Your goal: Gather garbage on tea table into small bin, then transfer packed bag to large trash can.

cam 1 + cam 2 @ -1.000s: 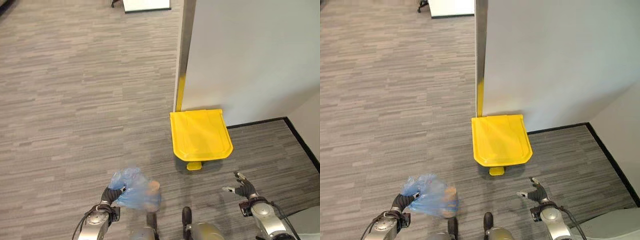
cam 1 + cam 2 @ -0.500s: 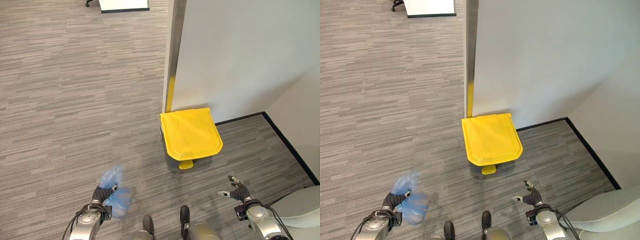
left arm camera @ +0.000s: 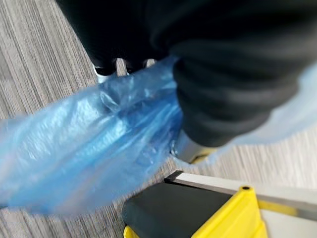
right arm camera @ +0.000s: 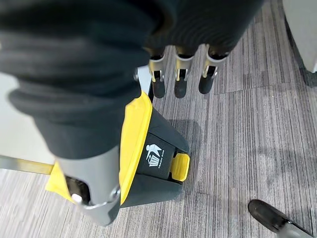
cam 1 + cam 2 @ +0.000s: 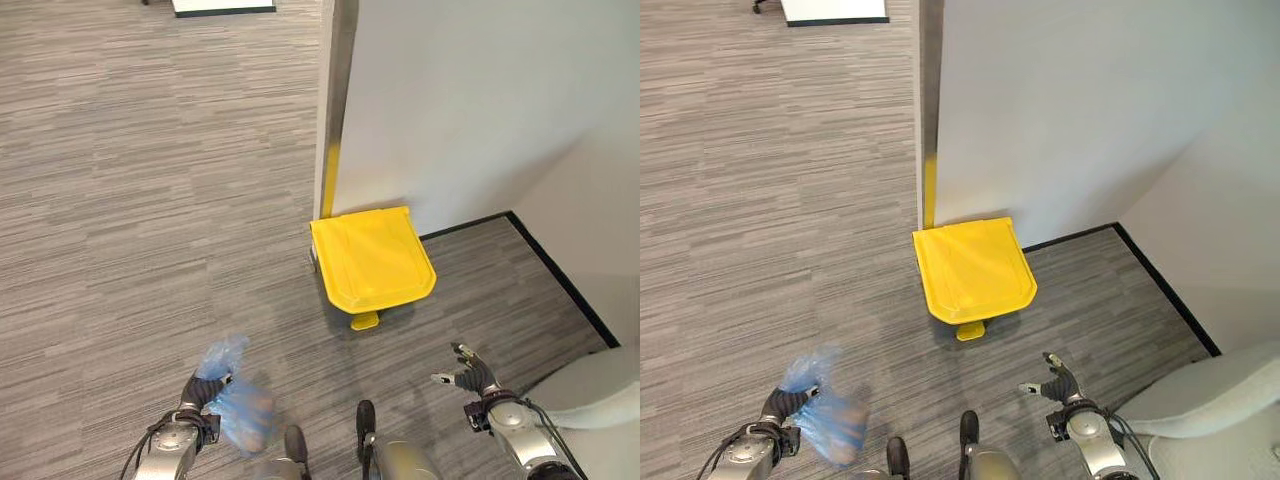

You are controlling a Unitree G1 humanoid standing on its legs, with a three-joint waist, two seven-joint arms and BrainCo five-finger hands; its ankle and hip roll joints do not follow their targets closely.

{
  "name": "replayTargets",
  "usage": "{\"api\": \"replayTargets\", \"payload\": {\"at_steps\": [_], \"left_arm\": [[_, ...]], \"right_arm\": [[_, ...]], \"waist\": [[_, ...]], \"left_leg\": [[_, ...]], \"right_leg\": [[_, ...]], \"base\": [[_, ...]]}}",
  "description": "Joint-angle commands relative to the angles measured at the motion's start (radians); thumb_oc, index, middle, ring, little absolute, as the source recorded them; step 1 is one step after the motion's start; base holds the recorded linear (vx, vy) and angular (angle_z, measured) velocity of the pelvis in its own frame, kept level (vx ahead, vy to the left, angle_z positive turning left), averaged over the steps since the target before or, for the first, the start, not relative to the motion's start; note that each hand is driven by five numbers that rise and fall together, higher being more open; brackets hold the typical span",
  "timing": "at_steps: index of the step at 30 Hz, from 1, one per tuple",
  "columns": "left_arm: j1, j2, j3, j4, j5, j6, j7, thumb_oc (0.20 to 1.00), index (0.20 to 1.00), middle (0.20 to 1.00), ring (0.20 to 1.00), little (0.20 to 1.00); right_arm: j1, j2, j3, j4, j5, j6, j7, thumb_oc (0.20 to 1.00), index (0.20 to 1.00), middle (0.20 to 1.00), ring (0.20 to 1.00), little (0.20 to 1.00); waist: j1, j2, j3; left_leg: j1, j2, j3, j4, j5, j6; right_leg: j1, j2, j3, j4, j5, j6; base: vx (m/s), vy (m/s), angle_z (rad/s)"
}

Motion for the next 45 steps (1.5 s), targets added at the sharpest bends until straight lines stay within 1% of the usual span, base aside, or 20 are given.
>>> {"api": "replayTargets", "payload": {"at_steps": [1, 3, 5, 6, 8, 9, 10, 11, 12, 13, 14, 16, 18, 23, 28, 31, 35, 36, 41, 45], "left_arm": [[-0.015, 0.040, 0.004, -0.061, -0.015, -0.051, 0.000, 0.200, 0.200, 0.200, 0.200, 0.200], [-0.025, 0.039, 0.001, -0.059, -0.016, -0.052, 0.002, 0.200, 0.200, 0.200, 0.200, 0.200], [-0.040, 0.042, -0.001, -0.059, -0.012, -0.053, 0.001, 0.200, 0.200, 0.200, 0.200, 0.200], [-0.041, 0.042, -0.002, -0.059, -0.012, -0.053, 0.000, 0.200, 0.200, 0.200, 0.200, 0.200], [-0.053, 0.043, -0.006, -0.052, -0.011, -0.055, -0.002, 0.200, 0.200, 0.200, 0.200, 0.200], [-0.061, 0.052, -0.007, -0.045, -0.013, -0.053, 0.012, 0.200, 0.200, 0.200, 0.200, 0.200], [-0.061, 0.051, -0.008, -0.046, -0.013, -0.053, 0.012, 0.200, 0.200, 0.200, 0.200, 0.200], [-0.070, 0.049, -0.014, -0.059, -0.027, -0.053, 0.008, 0.200, 0.200, 0.200, 0.200, 0.200], [-0.072, 0.040, -0.016, -0.043, -0.032, -0.051, 0.012, 0.200, 0.200, 0.200, 0.200, 0.200], [-0.072, 0.026, -0.029, -0.036, -0.046, -0.048, 0.007, 0.200, 0.200, 0.200, 0.200, 0.200], [-0.068, 0.017, -0.030, -0.021, -0.046, -0.049, 0.004, 0.200, 0.200, 0.200, 0.200, 0.200], [-0.072, 0.008, -0.036, -0.011, -0.047, -0.052, 0.007, 0.200, 0.200, 0.200, 0.200, 0.200], [-0.073, 0.005, -0.036, -0.011, -0.046, -0.053, 0.007, 0.200, 0.200, 0.200, 0.200, 0.200], [-0.057, -0.001, -0.039, -0.035, -0.031, -0.057, -0.011, 0.200, 0.200, 0.200, 0.200, 0.200], [-0.060, -0.007, -0.071, -0.075, 0.004, -0.068, -0.041, 0.200, 0.200, 0.200, 0.200, 0.200], [-0.082, -0.006, -0.097, -0.086, 0.017, -0.080, -0.040, 0.200, 0.200, 0.200, 0.200, 0.200], [-0.164, 0.009, -0.184, -0.123, -0.030, -0.113, -0.023, 0.200, 0.200, 0.200, 0.200, 0.200], [-0.164, 0.009, -0.184, -0.123, -0.030, -0.113, -0.023, 0.200, 0.200, 0.200, 0.200, 0.200], [-0.265, 0.039, -0.289, -0.213, -0.055, -0.138, -0.042, 0.200, 0.200, 0.200, 0.200, 0.200], [-0.331, 0.052, -0.377, -0.320, -0.072, -0.153, -0.072, 0.200, 0.200, 0.200, 0.200, 0.200]], "right_arm": [[-0.017, -0.027, -0.002, -0.040, 0.002, -0.020, -0.016, 1.000, 1.000, 1.000, 1.000, 1.000], [-0.014, -0.027, -0.009, -0.041, 0.006, -0.021, -0.019, 1.000, 1.000, 1.000, 1.000, 1.000], [0.000, -0.028, -0.018, -0.035, 0.011, -0.018, -0.018, 1.000, 1.000, 1.000, 1.000, 1.000], [0.001, -0.029, -0.018, -0.035, 0.012, -0.017, -0.018, 1.000, 1.000, 1.000, 1.000, 1.000], [0.013, -0.031, -0.024, -0.033, 0.022, -0.019, -0.018, 1.000, 1.000, 1.000, 1.000, 1.000], [0.026, -0.036, -0.032, -0.027, 0.026, -0.018, -0.018, 1.000, 1.000, 1.000, 1.000, 1.000], [0.026, -0.037, -0.032, -0.027, 0.026, -0.018, -0.018, 1.000, 1.000, 1.000, 1.000, 1.000], [0.040, -0.040, -0.050, -0.031, 0.042, -0.016, -0.025, 1.000, 1.000, 1.000, 1.000, 1.000], [0.047, -0.034, -0.053, -0.023, 0.042, -0.021, -0.029, 1.000, 1.000, 1.000, 1.000, 1.000], [0.057, -0.028, -0.073, -0.019, 0.064, -0.025, -0.034, 1.000, 1.000, 1.000, 1.000, 1.000], [0.063, -0.033, -0.080, -0.008, 0.070, -0.024, -0.038, 1.000, 1.000, 1.000, 1.000, 1.000], [0.055, -0.032, -0.082, 0.004, 0.087, -0.030, -0.043, 1.000, 1.000, 1.000, 1.000, 1.000], [0.042, -0.034, -0.075, 0.002, 0.089, -0.035, -0.043, 1.000, 1.000, 1.000, 1.000, 1.000], [-0.002, -0.028, -0.024, -0.025, 0.070, -0.039, -0.019, 1.000, 1.000, 1.000, 1.000, 1.000], [-0.102, -0.017, 0.061, -0.111, 0.066, -0.056, 0.016, 1.000, 1.000, 1.000, 1.000, 1.000], [-0.203, -0.009, 0.115, -0.124, 0.073, -0.068, 0.012, 1.000, 1.000, 1.000, 1.000, 1.000], [-0.478, 0.004, 0.194, -0.060, 0.114, -0.068, -0.029, 1.000, 1.000, 1.000, 1.000, 1.000], [-0.478, 0.004, 0.194, -0.060, 0.114, -0.068, -0.029, 1.000, 1.000, 1.000, 1.000, 1.000], [-0.688, -0.066, 0.224, 0.060, 0.155, -0.058, -0.061, 1.000, 1.000, 1.000, 1.000, 1.000], [-0.788, -0.124, 0.234, 0.129, 0.170, -0.059, -0.068, 1.000, 1.000, 1.000, 1.000, 1.000]], "waist": [[-0.010, 0.007, 0.021], [-0.022, 0.011, 0.028], [-0.037, 0.005, 0.033], [-0.039, 0.005, 0.033], [-0.050, -0.008, 0.029], [-0.074, -0.008, 0.030], [-0.072, -0.004, 0.029], [-0.079, -0.012, 0.030], [-0.085, -0.014, 0.022], [-0.101, -0.003, 0.007], [-0.119, 0.013, -0.010], [-0.129, 0.027, -0.024], [-0.133, 0.040, -0.032], [-0.110, 0.053, -0.034], [-0.080, 0.066, -0.032], [-0.061, 0.071, -0.029], [-0.019, 0.069, -0.022], [-0.019, 0.069, -0.022], [-0.001, 0.053, -0.013], [0.000, 0.041, -0.005]], "left_leg": [[0.065, -0.048, -0.159, 0.173, -0.229, -0.029], [0.077, -0.047, -0.171, 0.190, -0.248, -0.034], [0.098, -0.040, -0.183, 0.222, -0.286, -0.055], [0.099, -0.039, -0.188, 0.228, -0.291, -0.056], [0.111, -0.038, -0.216, 0.273, -0.332, -0.067], [0.152, -0.023, -0.241, 0.270, -0.359, -0.073], [0.151, -0.019, -0.240, 0.271, -0.362, -0.073], [0.165, -0.010, -0.271, 0.294, -0.385, -0.083], [0.186, 0.002, -0.303, 0.298, -0.396, -0.086], [0.220, 0.036, -0.318, 0.276, -0.403, -0.096], [0.244, 0.081, -0.318, 0.241, -0.399, -0.107], [0.254, 0.105, -0.314, 0.203, -0.381, -0.112], [0.251, 0.112, -0.304, 0.173, -0.368, -0.111], [0.265, 0.090, -0.283, 0.118, -0.361, -0.101], [0.291, 0.068, -0.286, 0.075, -0.360, -0.088], [0.292, 0.062, -0.295, 0.068, -0.358, -0.085], [0.282, 0.061, -0.311, 0.062, -0.353, -0.085], [0.282, 0.061, -0.311, 0.062, -0.353, -0.085], [0.257, 0.068, -0.323, 0.070, -0.351, -0.090], [0.251, 0.070, -0.332, 0.072, -0.355, -0.092]], "right_leg": [[0.008, -0.022, -0.049, -0.123, 0.027, 0.000], [-0.005, -0.022, -0.063, -0.161, 0.034, 0.002], [-0.032, -0.038, -0.101, -0.224, 0.048, 0.006], [-0.034, -0.040, -0.104, -0.232, 0.051, 0.007], [-0.053, -0.053, -0.092, -0.246, 0.076, 0.013], [-0.129, -0.061, -0.035, -0.200, 0.107, 0.025], [-0.132, -0.057, -0.035, -0.195, 0.103, 0.025], [-0.160, -0.049, 0.035, -0.083, 0.103, 0.031], [-0.168, -0.044, 0.047, -0.032, 0.107, 0.015], [-0.186, -0.038, 0.029, 0.029, 0.080, 0.001], [-0.204, -0.032, 0.009, 0.047, 0.066, -0.006], [-0.220, -0.025, -0.009, 0.042, 0.064, -0.006], [-0.245, -0.015, -0.017, 0.036, 0.069, -0.005], [-0.267, -0.011, -0.022, 0.010, 0.099, 0.007], [-0.262, -0.034, -0.035, -0.016, 0.128, 0.015], [-0.253, -0.047, -0.051, -0.036, 0.136, 0.011], [-0.248, -0.069, -0.074, -0.048, 0.141, 0.004], [-0.248, -0.069, -0.074, -0.048, 0.141, 0.004], [-0.254, -0.075, -0.083, -0.057, 0.139, 0.000], [-0.259, -0.077, -0.089, -0.065, 0.140, 0.003]], "base": [[0.16, 0.022, 0.03], [0.19, -0.014, 0.47], [0.27, -0.070, 0.36], [0.30, -0.111, 0.43], [0.40, -0.152, 0.68], [0.37, -0.128, 0.72], [0.51, -0.214, 0.77], [0.37, -0.174, 0.94], [0.56, -0.313, 0.79], [0.43, -0.277, 0.87], [0.35, -0.271, 0.70], [0.11, -0.113, 0.44], [-0.02, -0.006, -0.16], [-0.04, 0.039, -0.15], [-0.02, 0.023, -0.19], [-0.01, 0.000, 0.11], [0.00, -0.019, 0.18], [0.01, -0.038, 0.16], [-0.02, -0.035, 0.17], [-0.03, -0.038, 0.05]]}}
